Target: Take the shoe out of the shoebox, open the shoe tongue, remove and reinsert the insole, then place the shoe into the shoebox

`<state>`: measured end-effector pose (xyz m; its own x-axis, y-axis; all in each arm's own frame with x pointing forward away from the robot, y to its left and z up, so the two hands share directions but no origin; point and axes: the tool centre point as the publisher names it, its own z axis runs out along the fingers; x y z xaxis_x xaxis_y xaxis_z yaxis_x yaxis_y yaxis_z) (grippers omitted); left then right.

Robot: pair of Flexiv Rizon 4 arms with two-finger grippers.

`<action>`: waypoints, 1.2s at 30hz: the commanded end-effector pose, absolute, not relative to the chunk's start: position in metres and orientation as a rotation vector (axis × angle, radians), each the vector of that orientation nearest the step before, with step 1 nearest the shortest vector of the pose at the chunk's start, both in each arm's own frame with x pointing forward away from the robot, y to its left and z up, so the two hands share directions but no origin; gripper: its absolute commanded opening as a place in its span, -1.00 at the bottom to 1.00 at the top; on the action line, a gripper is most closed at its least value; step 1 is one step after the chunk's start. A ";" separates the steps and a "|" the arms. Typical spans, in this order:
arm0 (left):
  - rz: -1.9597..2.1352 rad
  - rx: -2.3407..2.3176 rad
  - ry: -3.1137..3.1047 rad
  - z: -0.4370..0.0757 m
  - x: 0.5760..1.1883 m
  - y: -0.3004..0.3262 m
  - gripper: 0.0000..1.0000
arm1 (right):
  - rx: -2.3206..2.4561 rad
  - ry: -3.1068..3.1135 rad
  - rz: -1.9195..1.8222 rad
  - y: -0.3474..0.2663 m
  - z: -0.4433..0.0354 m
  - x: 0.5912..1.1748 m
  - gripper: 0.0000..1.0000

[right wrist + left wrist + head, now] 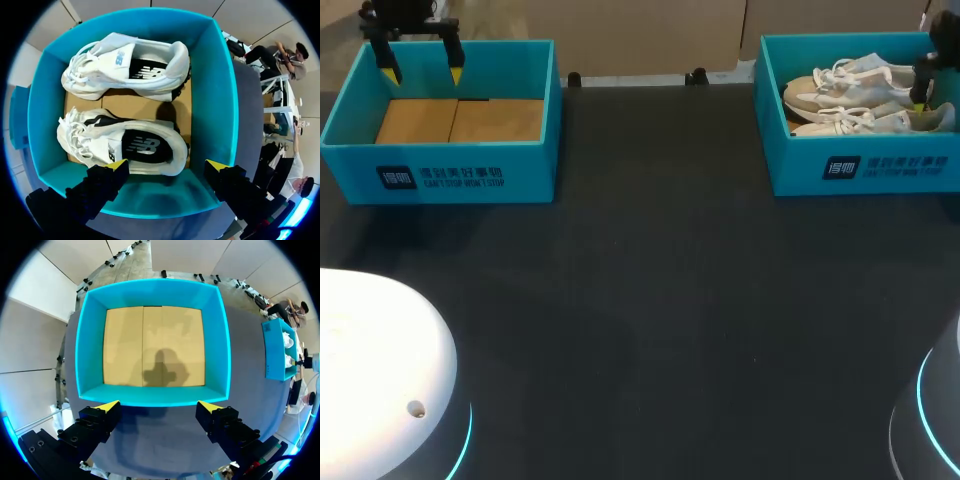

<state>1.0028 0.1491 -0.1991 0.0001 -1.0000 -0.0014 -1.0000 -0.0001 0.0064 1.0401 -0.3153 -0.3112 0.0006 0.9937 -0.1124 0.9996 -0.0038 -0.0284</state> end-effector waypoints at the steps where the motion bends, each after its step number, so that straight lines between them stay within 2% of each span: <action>1: -0.007 2.219 -2.219 -0.199 1.002 0.149 1.00 | 2.188 2.181 -0.161 -0.318 -0.318 1.045 1.00; 4: -0.007 2.219 -2.219 -0.199 1.002 0.149 1.00 | 2.194 2.179 -0.170 -0.320 -0.322 1.046 0.95; 8: -0.007 2.219 -2.219 -0.199 1.002 0.149 1.00 | 2.196 2.178 -0.178 -0.324 -0.328 1.048 0.75; 14: -0.007 2.219 -2.219 -0.199 1.002 0.149 1.00 | 2.218 2.179 -0.175 -0.331 -0.338 1.051 0.61; 28: -0.007 2.219 -2.219 -0.199 1.002 0.149 1.00 | 2.242 2.188 -0.192 -0.334 -0.353 1.048 0.62; 36: -0.007 2.219 -2.219 -0.199 1.002 0.149 1.00 | 2.252 2.191 -0.168 -0.334 -0.358 1.042 0.53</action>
